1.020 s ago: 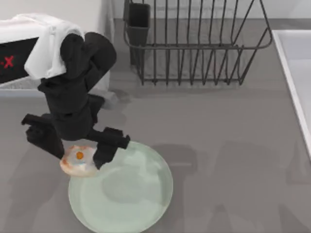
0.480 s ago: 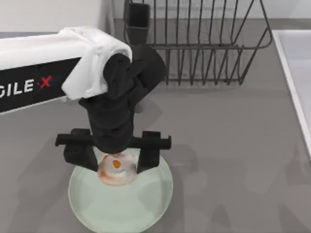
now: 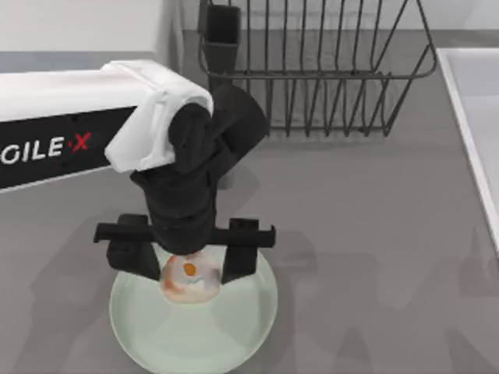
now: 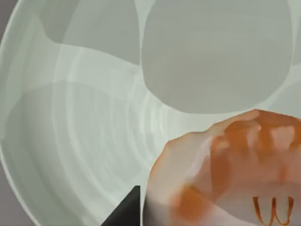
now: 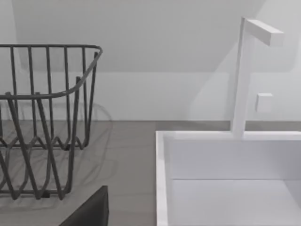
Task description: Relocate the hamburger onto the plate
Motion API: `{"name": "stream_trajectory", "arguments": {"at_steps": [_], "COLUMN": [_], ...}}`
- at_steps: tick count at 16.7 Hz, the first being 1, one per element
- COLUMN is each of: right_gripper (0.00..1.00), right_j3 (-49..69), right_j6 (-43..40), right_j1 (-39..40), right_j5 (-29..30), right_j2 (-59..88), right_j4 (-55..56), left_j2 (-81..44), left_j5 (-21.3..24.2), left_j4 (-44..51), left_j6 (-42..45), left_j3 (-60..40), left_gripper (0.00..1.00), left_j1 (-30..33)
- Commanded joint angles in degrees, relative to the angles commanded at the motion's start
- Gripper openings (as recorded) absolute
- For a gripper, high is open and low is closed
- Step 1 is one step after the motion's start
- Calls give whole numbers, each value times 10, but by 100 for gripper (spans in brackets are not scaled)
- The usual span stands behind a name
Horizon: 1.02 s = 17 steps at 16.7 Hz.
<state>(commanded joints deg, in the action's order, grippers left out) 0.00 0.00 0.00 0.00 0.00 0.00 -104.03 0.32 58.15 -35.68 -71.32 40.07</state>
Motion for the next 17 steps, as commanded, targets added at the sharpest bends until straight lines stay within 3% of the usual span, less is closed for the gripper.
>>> {"name": "stream_trajectory", "arguments": {"at_steps": [7, 17], "right_gripper": [100, 100], "right_j3": [0, 0], "right_j6": [0, 0], "right_j1": [0, 0], "right_j5": [0, 0], "right_j2": [0, 0], "right_j4": [0, 0], "left_j2": [-19, -19], "left_j5": [0, 0], "left_j4": [-58, -58], "left_j6": [0, 0], "left_j3": [38, 38], "left_gripper": [0, 75], "left_j1": [1, 1]}}
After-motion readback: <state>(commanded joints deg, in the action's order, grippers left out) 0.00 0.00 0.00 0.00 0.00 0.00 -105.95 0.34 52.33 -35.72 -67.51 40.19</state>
